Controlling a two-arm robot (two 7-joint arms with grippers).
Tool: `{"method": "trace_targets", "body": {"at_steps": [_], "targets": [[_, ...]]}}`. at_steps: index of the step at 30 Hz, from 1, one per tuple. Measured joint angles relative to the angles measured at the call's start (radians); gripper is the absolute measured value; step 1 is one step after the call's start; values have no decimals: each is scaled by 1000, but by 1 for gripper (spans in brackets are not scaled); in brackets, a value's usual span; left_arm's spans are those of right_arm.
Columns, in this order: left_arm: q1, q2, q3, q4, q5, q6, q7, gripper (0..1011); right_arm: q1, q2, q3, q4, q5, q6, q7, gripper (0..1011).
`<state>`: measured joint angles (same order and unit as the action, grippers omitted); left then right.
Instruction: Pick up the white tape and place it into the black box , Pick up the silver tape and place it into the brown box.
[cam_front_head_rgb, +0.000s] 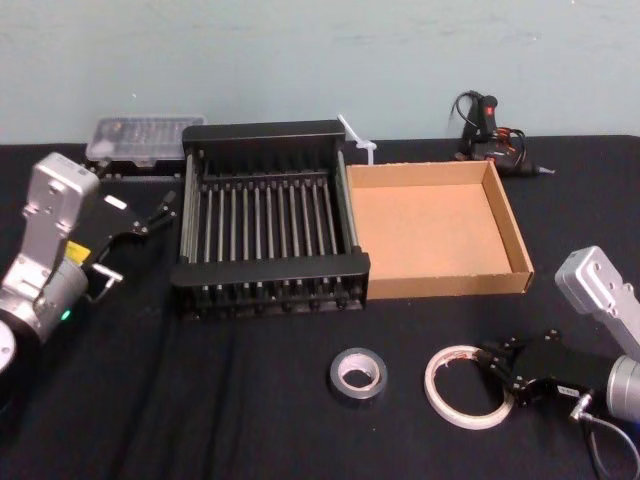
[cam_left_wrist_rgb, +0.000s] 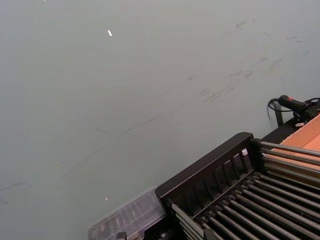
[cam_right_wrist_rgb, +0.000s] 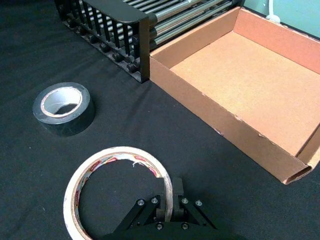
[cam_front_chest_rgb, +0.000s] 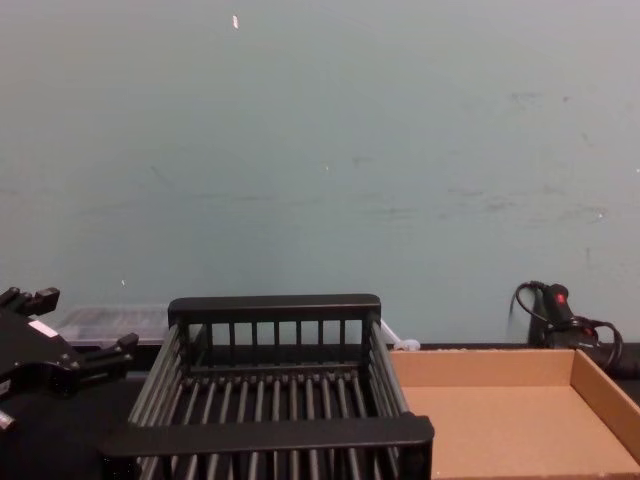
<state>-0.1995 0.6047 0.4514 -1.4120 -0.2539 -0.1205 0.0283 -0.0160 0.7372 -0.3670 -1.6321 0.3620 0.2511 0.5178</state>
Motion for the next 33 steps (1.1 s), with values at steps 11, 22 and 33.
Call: {"method": "trace_targets", "body": {"at_steps": [11, 22, 33], "targets": [[0, 0, 0, 0, 0, 0, 0, 1001, -3, 3, 1, -1, 0, -19, 6, 95], [0, 0, 0, 0, 0, 0, 0, 1001, 7, -1, 15, -8, 14, -72, 22, 95], [0, 0, 0, 0, 0, 0, 0, 1001, 82, -33, 16, 22, 0, -91, 11, 95]]}}
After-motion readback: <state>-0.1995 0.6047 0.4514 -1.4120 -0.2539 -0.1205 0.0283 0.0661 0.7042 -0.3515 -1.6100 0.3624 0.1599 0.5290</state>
